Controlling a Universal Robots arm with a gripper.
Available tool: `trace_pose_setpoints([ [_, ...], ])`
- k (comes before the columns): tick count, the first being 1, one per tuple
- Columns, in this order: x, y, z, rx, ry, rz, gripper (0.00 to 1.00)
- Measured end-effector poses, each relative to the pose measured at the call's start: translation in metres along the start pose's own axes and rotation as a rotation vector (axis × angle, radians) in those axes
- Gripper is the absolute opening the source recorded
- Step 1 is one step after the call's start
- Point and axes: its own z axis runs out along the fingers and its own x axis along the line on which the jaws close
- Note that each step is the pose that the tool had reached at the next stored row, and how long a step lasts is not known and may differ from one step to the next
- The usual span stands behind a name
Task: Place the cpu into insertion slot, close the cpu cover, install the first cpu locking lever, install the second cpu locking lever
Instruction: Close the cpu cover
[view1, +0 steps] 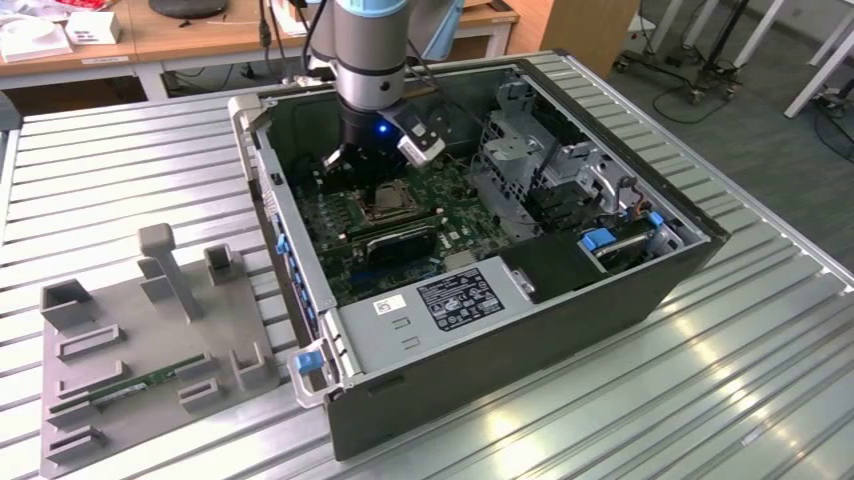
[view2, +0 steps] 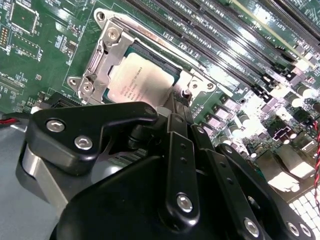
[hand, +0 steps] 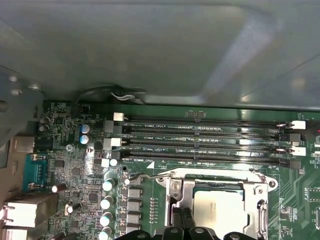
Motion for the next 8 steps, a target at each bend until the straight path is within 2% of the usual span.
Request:
trace_pose_setpoints([
  [8,0.0004,-0.0001,0.0012,0.0004,-0.0004,0.014,0.11],
])
